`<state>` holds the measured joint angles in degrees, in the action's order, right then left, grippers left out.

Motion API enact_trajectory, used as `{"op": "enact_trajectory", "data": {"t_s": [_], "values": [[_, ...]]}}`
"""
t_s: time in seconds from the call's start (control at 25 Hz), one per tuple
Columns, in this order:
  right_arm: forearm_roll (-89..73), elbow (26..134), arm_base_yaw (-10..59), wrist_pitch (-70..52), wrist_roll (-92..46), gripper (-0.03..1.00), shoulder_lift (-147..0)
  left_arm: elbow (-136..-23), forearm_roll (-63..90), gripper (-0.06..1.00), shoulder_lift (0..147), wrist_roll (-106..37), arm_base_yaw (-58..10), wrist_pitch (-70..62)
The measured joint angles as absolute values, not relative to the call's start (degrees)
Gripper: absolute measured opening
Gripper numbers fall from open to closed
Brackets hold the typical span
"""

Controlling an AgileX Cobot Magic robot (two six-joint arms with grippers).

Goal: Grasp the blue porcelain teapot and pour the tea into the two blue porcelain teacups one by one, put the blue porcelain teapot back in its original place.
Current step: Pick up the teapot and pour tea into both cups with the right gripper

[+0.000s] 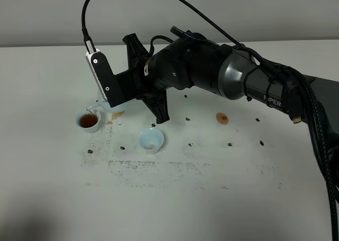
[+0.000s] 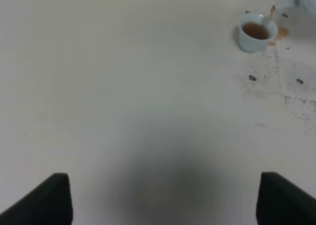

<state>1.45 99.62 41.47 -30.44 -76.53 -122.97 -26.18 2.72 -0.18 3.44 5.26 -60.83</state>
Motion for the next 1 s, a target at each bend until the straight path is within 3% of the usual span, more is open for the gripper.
{"op": "enact_trajectory", "data": {"t_s": [0.48,1.0], "values": [[-12.44,99.62,40.47,-31.86,-70.27,0.04,-122.97,-26.18,2.72,0.72,-0.18,3.44,5.26,-60.83],[-37.21,99.62,32.57,-37.25,-75.64,0.04,-122.97,-26.18,2.72,0.72,-0.18,3.44,5.26,-60.83]]}}
